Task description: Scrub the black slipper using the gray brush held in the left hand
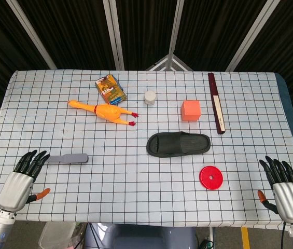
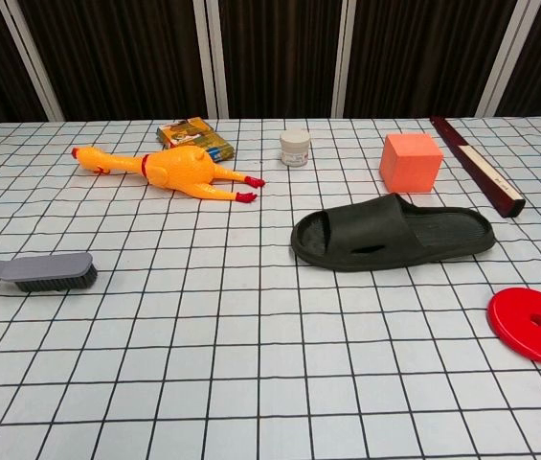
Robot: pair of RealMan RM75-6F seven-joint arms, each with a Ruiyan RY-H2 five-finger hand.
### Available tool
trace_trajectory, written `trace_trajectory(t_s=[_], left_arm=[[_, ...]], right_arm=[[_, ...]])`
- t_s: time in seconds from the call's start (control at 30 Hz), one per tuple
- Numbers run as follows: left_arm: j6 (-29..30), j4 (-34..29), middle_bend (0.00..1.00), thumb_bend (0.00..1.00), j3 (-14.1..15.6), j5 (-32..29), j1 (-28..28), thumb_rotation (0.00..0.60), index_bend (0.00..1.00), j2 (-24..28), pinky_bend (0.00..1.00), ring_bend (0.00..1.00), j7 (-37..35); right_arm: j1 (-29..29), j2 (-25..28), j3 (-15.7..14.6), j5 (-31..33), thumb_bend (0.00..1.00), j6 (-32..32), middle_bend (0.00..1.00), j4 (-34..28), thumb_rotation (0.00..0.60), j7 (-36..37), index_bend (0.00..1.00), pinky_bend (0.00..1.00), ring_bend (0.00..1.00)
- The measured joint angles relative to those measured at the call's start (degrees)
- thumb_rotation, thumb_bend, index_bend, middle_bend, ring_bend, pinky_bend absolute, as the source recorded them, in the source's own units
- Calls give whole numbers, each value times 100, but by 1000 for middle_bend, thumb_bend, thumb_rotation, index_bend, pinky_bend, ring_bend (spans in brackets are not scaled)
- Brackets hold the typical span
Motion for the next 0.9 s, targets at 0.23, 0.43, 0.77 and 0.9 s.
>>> trace_trajectory(t_s=[0.23,0.43,0.77,0.9], left_arm=[[-266,80,273,160,-63,-114,-72,600,187,-178,286,192,184],[-770,386,331,203,-399,-565,-308,600,242,-562,291,235,588],[-1916,1191,340,220,-1089,-1588,-986,600,226,-1341,340,258,943],[-2254,1397,394,224,-1195,-1818,-1198,600,271,-1599,367,289,1012]], right_arm=[[-18,43,-4,-40,415,45,0,-2,600,104,0,0,0],[-16,126,-36,-52,415,4,0,33,600,308,0,0,0],[83,214,-78,-116,415,-182,0,59,600,563,0,0,0],[97,238,-44,-50,415,-191,0,76,600,650,0,0,0]])
